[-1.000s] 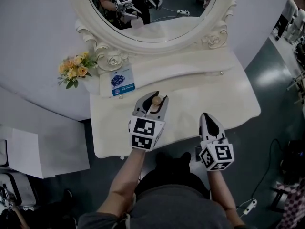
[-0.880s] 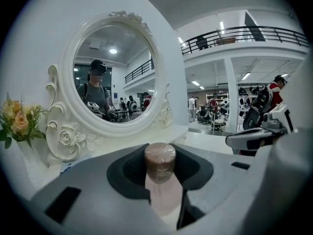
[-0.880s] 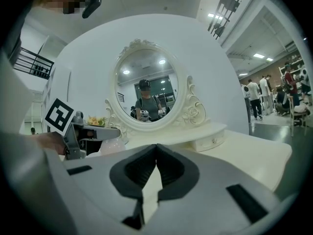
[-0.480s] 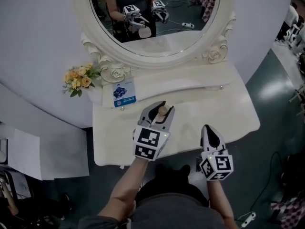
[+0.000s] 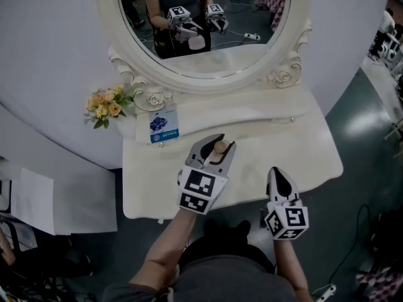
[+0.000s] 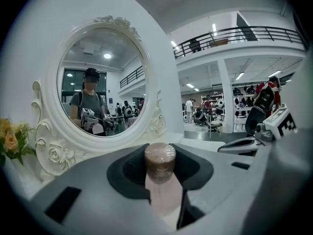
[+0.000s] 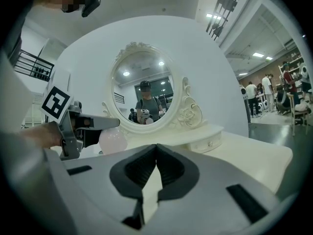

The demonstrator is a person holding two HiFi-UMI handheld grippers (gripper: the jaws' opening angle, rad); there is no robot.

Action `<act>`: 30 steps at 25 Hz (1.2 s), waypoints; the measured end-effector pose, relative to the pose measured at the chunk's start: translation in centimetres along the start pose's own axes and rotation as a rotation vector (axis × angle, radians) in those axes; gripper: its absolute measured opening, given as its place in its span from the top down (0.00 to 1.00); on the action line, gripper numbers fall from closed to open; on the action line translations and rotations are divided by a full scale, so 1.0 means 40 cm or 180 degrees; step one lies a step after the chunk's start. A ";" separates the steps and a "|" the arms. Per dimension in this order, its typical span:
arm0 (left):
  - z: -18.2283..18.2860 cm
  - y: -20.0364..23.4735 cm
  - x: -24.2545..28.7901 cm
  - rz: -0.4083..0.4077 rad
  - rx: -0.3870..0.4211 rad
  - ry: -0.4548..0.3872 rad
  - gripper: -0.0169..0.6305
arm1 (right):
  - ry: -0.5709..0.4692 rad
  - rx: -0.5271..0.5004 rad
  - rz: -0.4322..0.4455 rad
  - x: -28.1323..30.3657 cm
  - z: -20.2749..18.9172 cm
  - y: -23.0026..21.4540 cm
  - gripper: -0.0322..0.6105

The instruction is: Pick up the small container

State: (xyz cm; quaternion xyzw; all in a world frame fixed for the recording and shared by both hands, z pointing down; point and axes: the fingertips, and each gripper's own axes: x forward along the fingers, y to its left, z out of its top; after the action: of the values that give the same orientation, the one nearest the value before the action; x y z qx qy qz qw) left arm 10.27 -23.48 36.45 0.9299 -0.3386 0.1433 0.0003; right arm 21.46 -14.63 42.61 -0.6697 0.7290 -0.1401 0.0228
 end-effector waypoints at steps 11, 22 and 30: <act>0.029 -0.021 0.016 -0.0054 0.0040 -0.0049 0.78 | 0.0007 -0.0031 0.0029 0.012 0.006 -0.019 0.95; 0.039 -0.018 0.021 -0.0046 0.0030 -0.0055 0.78 | 0.0089 -0.0180 0.0041 0.027 0.001 -0.018 0.95; 0.044 -0.013 0.018 -0.0025 0.0037 -0.0068 0.78 | 0.0090 -0.0174 0.0044 0.031 0.001 -0.022 0.95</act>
State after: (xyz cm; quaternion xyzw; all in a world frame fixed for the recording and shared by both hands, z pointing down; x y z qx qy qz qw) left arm 11.59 -23.71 34.99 0.9327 -0.3341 0.1353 -0.0081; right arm 22.20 -15.90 42.96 -0.6629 0.7374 -0.1294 -0.0048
